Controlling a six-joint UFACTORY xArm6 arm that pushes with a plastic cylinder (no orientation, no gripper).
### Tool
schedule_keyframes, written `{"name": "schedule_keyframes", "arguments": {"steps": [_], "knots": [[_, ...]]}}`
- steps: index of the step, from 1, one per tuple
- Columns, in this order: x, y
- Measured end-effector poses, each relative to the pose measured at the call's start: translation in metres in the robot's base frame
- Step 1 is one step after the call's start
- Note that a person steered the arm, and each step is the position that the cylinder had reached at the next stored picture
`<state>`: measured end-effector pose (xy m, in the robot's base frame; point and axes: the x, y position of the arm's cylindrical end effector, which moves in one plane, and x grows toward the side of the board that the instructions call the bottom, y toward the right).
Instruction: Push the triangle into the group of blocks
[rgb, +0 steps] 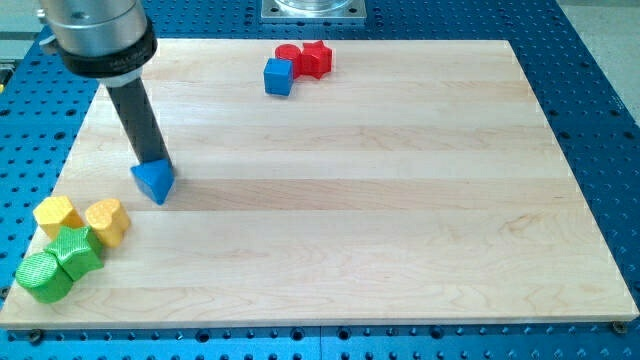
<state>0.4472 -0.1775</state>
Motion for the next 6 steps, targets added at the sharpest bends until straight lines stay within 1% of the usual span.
{"name": "schedule_keyframes", "arguments": {"steps": [1, 2, 3, 5, 6], "knots": [[0.016, 0.018], [0.050, -0.022], [0.059, -0.049], [0.069, -0.041], [-0.005, -0.050]]}}
